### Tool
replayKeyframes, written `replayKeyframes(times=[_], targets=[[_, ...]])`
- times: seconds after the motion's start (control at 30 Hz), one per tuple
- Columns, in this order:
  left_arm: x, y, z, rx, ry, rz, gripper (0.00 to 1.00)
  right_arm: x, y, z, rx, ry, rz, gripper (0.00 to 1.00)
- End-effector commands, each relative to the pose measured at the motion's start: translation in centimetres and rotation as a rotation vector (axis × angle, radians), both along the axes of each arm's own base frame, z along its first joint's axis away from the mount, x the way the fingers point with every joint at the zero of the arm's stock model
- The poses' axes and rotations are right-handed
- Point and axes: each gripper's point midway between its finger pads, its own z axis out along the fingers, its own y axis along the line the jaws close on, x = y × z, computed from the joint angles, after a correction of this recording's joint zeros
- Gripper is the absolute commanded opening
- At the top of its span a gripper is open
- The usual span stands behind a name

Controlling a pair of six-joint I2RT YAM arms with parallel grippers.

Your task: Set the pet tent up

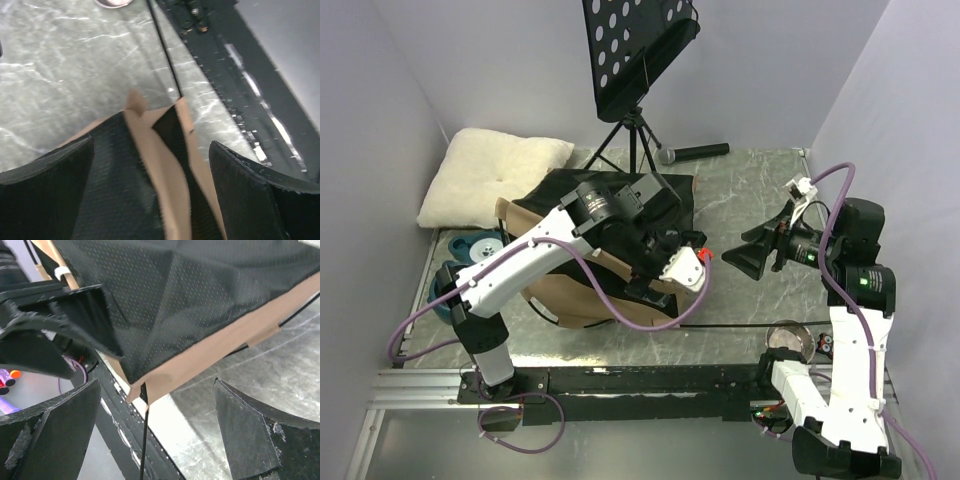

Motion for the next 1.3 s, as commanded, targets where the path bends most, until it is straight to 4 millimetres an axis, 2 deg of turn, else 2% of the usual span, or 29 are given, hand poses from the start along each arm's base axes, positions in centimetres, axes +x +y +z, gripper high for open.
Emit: replayKeyframes(times=[0.0, 0.2, 0.37, 0.57, 0.73, 0.8, 0.97, 1.13, 1.27], targets=[[0.8, -0.6, 0.3, -0.032, -0.069, -0.054, 1.0, -0.4, 0.3, 3.0, 0.01, -0.099, 0.005, 0.99], [1.4, -2.1, -0.8, -0.035, -0.079, -0.083, 1.0, -0.8, 0.4, 2.9, 0.007, -0.106, 0.011, 0.99], [1.6, -3.5, -1.0, -0.054, -0.069, -0.092, 1.0, -1.2, 0.5, 2.9, 0.01, -0.117, 0.014, 0.99], [1.4, -2.7, -4.7, 0.053, -0.065, -0.125, 1.0, -1.8, 0.6, 3.0, -0.003, -0.12, 0.026, 0.99], [2.2, -2.3, -6.4, 0.103, -0.056, -0.101, 0.99, -2.1, 0.7, 3.0, -0.003, -0.137, 0.031, 1.0], [2.9, -2.1, -7.2, 0.134, -0.059, -0.09, 0.95, -2.2, 0.7, 2.9, -0.002, -0.134, 0.033, 1.0], [4.1, -1.7, -8.0, 0.16, -0.056, -0.064, 0.78, -2.5, 0.8, 3.1, -0.005, -0.142, 0.035, 1.0], [5.0, -2.2, -7.0, 0.105, -0.119, -0.031, 0.35, -2.6, 0.9, 3.3, 0.003, -0.146, 0.043, 1.0], [5.5, -2.5, -4.8, 0.034, -0.146, 0.015, 0.1, -2.4, 0.9, 2.9, 0.011, -0.139, 0.045, 0.99]])
